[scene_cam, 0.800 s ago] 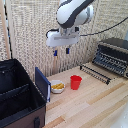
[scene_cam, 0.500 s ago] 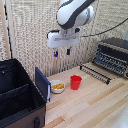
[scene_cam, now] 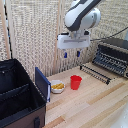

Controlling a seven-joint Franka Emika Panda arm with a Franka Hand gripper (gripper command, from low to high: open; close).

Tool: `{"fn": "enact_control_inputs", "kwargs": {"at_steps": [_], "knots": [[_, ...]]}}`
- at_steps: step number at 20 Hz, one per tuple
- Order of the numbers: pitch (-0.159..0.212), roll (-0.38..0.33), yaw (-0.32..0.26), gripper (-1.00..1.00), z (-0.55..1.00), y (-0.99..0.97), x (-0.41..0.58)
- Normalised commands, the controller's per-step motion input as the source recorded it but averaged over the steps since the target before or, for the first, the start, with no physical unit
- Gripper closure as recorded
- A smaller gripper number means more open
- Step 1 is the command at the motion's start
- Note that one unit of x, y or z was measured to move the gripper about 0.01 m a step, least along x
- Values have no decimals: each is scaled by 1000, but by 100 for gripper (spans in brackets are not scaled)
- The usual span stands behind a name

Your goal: Kindly spot and seek the red cup placed ahead of you. Cautiously adjust your gripper towards the red cup, gripping it gently. Find the after-storage area of the caddy. Relocate the red cup in your grip over the rear portion and softly release it into the compartment.

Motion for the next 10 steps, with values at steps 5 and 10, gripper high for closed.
{"fn": "enact_control_inputs", "kwargs": {"at_steps": [5, 10], "knots": [[98, 0, -148, -100, -231, -386, -218], [65, -16, -84, -100, -363, -158, -271]]}}
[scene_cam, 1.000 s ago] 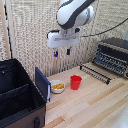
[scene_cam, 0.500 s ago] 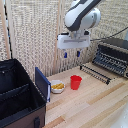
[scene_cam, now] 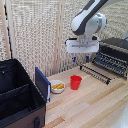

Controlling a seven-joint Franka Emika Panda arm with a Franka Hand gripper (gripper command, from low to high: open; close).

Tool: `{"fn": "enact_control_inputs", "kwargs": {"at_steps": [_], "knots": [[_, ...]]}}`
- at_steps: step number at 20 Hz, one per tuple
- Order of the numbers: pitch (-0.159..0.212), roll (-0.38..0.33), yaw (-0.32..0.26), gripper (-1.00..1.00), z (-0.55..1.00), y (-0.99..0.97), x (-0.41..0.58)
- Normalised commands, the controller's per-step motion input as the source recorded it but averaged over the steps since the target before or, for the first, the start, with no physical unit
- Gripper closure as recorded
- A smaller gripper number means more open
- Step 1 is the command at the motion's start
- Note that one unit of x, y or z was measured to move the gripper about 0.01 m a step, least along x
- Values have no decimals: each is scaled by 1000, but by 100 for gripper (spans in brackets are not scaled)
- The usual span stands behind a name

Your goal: Kindly spot and seek the red cup placed ahead of you. Cautiously adjust your gripper towards the red cup, gripping it gently. Find the after-storage area of the caddy. Relocate the red cup in your grip over the rear portion and softly release it into the compartment.

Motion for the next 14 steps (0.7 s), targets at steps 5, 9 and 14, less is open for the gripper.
{"fn": "enact_control_inputs", "kwargs": {"at_steps": [5, 9, 14], "knots": [[22, -78, -25, -100, -486, 54, -145], [0, -100, 0, -100, -451, 174, -69], [28, -82, -1, -100, -548, 24, -164]]}}
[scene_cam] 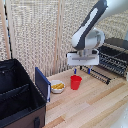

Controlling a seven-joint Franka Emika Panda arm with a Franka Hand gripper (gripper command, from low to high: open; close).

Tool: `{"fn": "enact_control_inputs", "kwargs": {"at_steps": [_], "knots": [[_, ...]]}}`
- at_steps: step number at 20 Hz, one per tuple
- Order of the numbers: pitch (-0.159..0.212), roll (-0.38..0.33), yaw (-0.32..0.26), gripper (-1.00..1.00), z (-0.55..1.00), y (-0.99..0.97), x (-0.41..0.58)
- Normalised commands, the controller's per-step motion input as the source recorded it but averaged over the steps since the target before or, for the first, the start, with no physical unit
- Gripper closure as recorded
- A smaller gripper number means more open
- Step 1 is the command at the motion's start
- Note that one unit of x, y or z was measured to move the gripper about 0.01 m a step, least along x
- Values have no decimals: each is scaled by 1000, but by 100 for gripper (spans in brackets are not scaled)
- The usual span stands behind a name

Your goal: Kindly spot and seek the red cup placed ahead of you. Cautiously adjust your gripper towards the red cup, gripping it gently. Find the after-storage area of the caddy. Relocate the red cup in your grip over the rear portion and softly release it into the compartment.

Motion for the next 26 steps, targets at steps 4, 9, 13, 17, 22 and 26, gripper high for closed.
{"fn": "enact_control_inputs", "kwargs": {"at_steps": [4, 9, 13, 17, 22, 26], "knots": [[110, -98, -20, -100, -534, 0, -189], [55, -84, -5, 100, -305, 22, -33], [4, -65, -6, 100, -55, 154, -24], [-6, -32, -28, 100, -33, 120, -76], [-88, -4, -76, 100, 25, 10, -81], [-183, 5, -74, 100, 320, 0, -31]]}}
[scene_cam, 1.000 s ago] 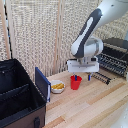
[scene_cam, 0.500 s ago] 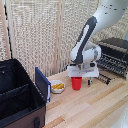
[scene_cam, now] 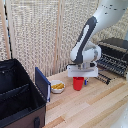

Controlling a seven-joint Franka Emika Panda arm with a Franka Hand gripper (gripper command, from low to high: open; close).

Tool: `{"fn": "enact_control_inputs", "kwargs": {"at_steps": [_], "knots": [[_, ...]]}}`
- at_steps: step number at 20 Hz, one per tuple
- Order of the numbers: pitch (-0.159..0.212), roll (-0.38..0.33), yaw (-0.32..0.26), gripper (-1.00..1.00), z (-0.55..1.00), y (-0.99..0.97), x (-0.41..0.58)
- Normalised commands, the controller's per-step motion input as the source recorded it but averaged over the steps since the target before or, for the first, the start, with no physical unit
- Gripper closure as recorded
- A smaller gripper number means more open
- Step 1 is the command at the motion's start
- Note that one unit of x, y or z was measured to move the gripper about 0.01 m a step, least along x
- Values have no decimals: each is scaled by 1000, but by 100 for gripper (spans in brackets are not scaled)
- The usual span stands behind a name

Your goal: Kindly spot and seek the red cup placed ahead of you. Cautiously adjust your gripper towards the red cup, gripping it gently. Find the after-storage area of the caddy. Relocate the red cup in your grip over the rear portion and softly release it into the compartment.

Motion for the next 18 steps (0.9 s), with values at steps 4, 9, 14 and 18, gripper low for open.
{"fn": "enact_control_inputs", "kwargs": {"at_steps": [4, 9, 14, 18], "knots": [[-185, 60, -89, 100, 559, -41, 1], [-89, 93, -105, 100, 720, -102, 154], [-40, 82, -86, 100, 801, -47, 311], [1, 57, -24, 100, 921, 31, 444]]}}
